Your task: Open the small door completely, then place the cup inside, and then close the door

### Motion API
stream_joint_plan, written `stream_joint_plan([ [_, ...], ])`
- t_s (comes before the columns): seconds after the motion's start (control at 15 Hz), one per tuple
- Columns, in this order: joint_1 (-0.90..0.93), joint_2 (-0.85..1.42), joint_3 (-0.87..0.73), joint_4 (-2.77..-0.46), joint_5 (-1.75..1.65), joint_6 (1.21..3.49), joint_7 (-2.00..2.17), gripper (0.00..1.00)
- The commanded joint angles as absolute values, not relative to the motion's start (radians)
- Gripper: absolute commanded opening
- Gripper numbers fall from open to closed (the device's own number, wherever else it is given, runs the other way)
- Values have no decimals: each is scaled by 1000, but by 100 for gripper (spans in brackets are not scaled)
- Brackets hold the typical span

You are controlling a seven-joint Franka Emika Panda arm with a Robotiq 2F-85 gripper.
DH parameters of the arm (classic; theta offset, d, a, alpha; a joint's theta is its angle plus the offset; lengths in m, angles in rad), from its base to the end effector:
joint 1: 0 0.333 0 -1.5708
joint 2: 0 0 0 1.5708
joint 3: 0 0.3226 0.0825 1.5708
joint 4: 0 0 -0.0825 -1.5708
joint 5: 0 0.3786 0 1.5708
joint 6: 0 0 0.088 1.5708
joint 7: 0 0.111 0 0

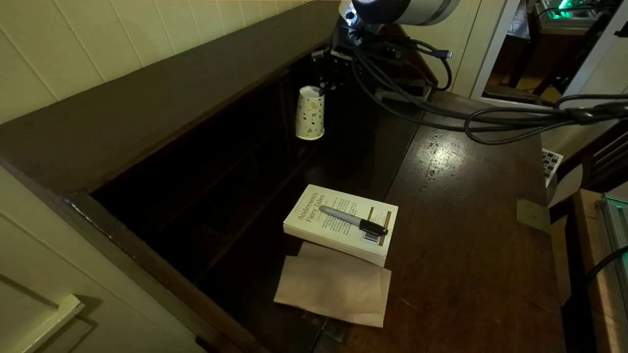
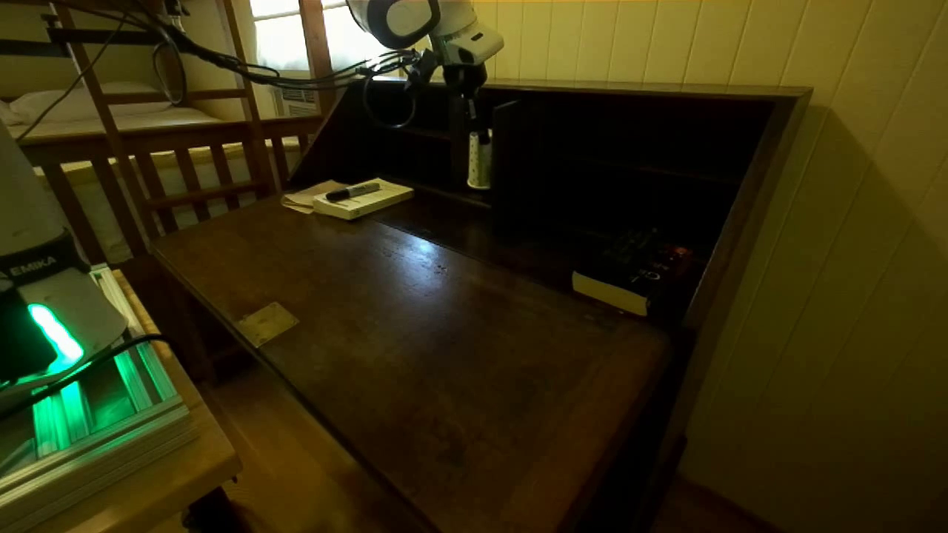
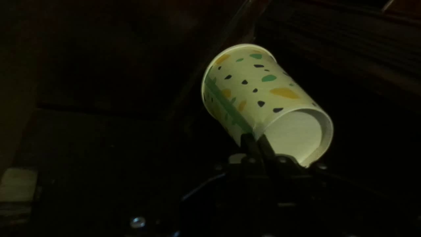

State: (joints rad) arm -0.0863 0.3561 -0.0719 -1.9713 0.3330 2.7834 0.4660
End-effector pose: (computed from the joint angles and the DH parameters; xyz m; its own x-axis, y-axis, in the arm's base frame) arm 0.6382 -0.1130 0.3450 0.5557 -0.7859 0.2711 -0.6904 -0.6180 -0.3761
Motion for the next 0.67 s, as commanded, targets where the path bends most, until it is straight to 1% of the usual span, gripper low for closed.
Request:
stream_joint_plan([
  [0.0, -85, 397, -71, -1937, 364, 2819, 463, 1],
  [0.6, -102, 415, -46, -1940, 402, 2875, 445, 1],
])
